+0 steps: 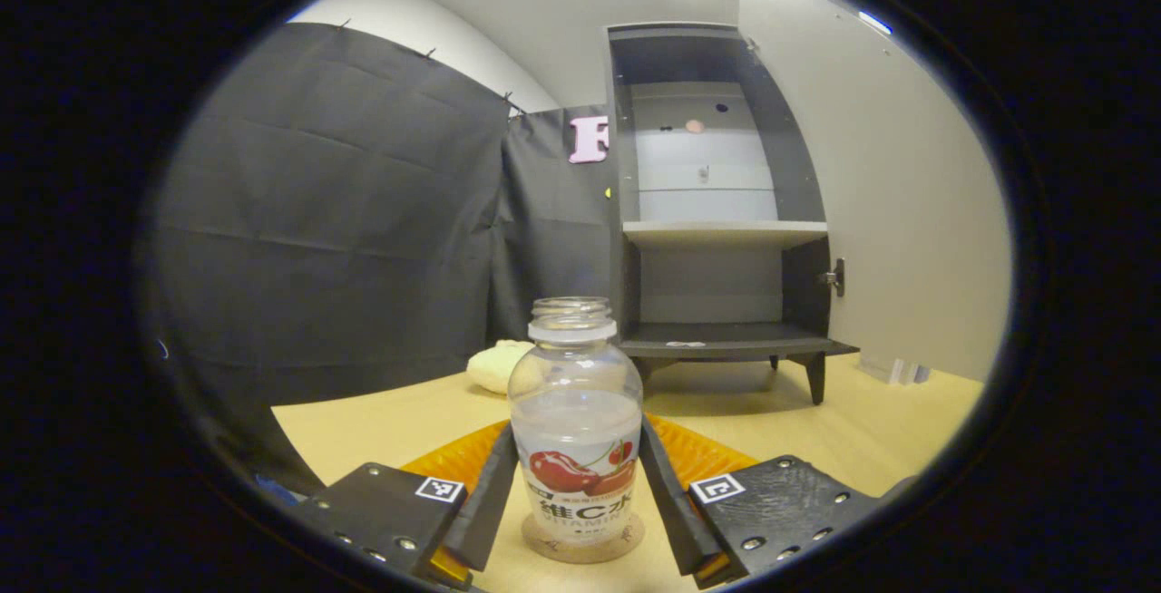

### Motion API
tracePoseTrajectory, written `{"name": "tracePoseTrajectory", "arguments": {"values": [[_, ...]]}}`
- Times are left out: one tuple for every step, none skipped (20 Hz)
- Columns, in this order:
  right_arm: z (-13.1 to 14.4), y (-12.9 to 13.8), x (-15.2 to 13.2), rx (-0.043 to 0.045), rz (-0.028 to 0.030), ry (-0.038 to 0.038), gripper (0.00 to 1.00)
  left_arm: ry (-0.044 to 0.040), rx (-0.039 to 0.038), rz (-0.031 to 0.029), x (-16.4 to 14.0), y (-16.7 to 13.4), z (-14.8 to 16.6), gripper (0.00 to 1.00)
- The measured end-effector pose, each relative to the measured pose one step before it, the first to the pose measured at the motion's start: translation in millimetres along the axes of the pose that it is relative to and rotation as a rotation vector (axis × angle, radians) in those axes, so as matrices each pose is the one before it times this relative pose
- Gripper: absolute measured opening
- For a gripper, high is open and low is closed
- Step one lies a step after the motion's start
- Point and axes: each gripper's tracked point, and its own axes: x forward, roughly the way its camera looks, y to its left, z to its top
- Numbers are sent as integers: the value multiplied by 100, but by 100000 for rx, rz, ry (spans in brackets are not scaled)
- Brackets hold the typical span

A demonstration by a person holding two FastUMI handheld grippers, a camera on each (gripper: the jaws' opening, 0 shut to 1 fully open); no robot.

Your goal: Open the cabinet door with the right hand, grasp the bottle in the cabinet with the left hand and place it on the coaster, then close the cabinet door with the right hand.

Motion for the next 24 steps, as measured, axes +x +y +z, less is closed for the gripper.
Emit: {"name": "tracePoseTrajectory", "arguments": {"values": [[-21, 129, 70, -614, 1063, 1026, 95, 1239, -578, 573, 301, 91, -517, 75], [88, -85, 30, -172, 87, 91, 95, -698, -1835, 149, 126, 288, 15, 75], [78, -139, -60, 522, -413, -256, 96, -1116, -693, -163, 179, 60, -8, 76], [-205, 134, 22, 823, -194, 479, 95, 468, 197, -789, -394, -282, -668, 73], [-359, 242, -78, 372, 291, 1385, 95, 1607, 53, -2119, 65, -259, -545, 73], [-474, 390, 53, 738, 791, 1281, 95, 1393, -15, -1224, 98, -54, -488, 73], [-306, 294, -76, 843, 698, 737, 96, 300, -1081, -661, -15, -157, -192, 75], [-315, 410, -252, 565, 361, 497, 95, -876, -957, -152, -119, -303, 128, 89], [-88, 152, -230, 167, 146, 335, 95, -1372, -623, -17, -75, 110, 584, 93], [-160, 143, -58, -157, 113, 217, 95, -547, -70, -226, -17, 38, 88, 92], [-46, 50, -169, -293, 62, 83, 95, -137, 122, 331, -97, 141, 70, 92], [-69, -52, -58, 134, -138, 35, 95, 241, 226, 683, 19, 308, 71, 92], [95, -66, -108, 764, -297, -230, 95, 602, 310, -80, 6, 151, 96, 92], [108, -2, -49, 984, -175, -367, 95, 355, -122, -366, 48, -1, 150, 92], [118, -42, -65, 904, -254, -296, 95, 581, -746, -1421, 21, -178, 299, 89], [88, -5, 25, 448, -159, 154, 95, 709, -761, -1901, -338, -89, 330, 89], [113, 7, -186, 20, -177, 148, 95, -646, 276, -597, -159, 142, 826, 89], [383, 33, -114, 225, 202, -763, 95, -1196, 474, -524, 88, -151, 1043, 96], [522, -30, -349, 81, -162, -1037, 95, -1576, 330, -665, 163, -132, 1240, 94], [388, -131, -207, -63, -277, -1139, 95, -1447, 534, -308, 580, -165, 1200, 92], [579, -77, -319, 323, -81, -1362, 95, -1354, 627, -621, 451, -135, 1181, 92], [450, -83, -137, 728, 9, -1229, 95, -743, 1168, -1064, 296, -304, 1196, 89], [434, -21, -55, 1289, 254, -946, 95, -1058, 987, -1438, 257, -259, 1707, 89], [290, -102, 205, 1686, 162, -734, 95, -2019, 561, -1631, -57, -416, 2242, 89]]}}
